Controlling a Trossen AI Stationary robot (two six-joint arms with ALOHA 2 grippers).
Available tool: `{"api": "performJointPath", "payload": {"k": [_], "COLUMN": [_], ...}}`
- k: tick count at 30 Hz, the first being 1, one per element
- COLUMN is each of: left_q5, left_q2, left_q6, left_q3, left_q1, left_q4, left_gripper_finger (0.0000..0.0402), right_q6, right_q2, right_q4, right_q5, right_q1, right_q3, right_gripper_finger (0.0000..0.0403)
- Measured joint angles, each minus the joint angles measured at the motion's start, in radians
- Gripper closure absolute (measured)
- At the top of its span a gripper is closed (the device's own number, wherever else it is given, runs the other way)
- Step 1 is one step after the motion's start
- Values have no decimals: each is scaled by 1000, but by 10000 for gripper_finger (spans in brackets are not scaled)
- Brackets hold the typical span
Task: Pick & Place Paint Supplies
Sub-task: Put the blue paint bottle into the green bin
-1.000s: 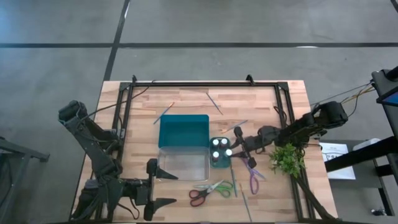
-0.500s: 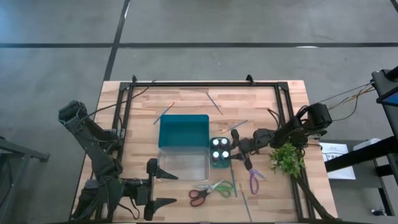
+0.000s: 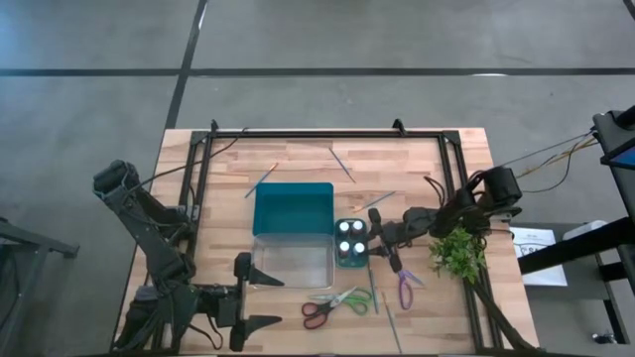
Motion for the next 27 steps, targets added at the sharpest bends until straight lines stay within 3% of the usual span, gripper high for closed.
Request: {"api": "performJointPath", "payload": {"k": [8, 27], "left_q5": [0, 0], "left_q2": [0, 0], "left_q6": [0, -3], "left_q3": [0, 0], "left_q1": [1, 1], "left_q4": [-3, -3], "left_gripper_finger": [48, 48], "right_q6": [9, -9], "right_q2": [70, 103], "right_q4": [76, 91], "right_q5": [2, 27], "right_q1": [10, 11], "right_q3": [-2, -1], "right_gripper_finger": [298, 298]}}
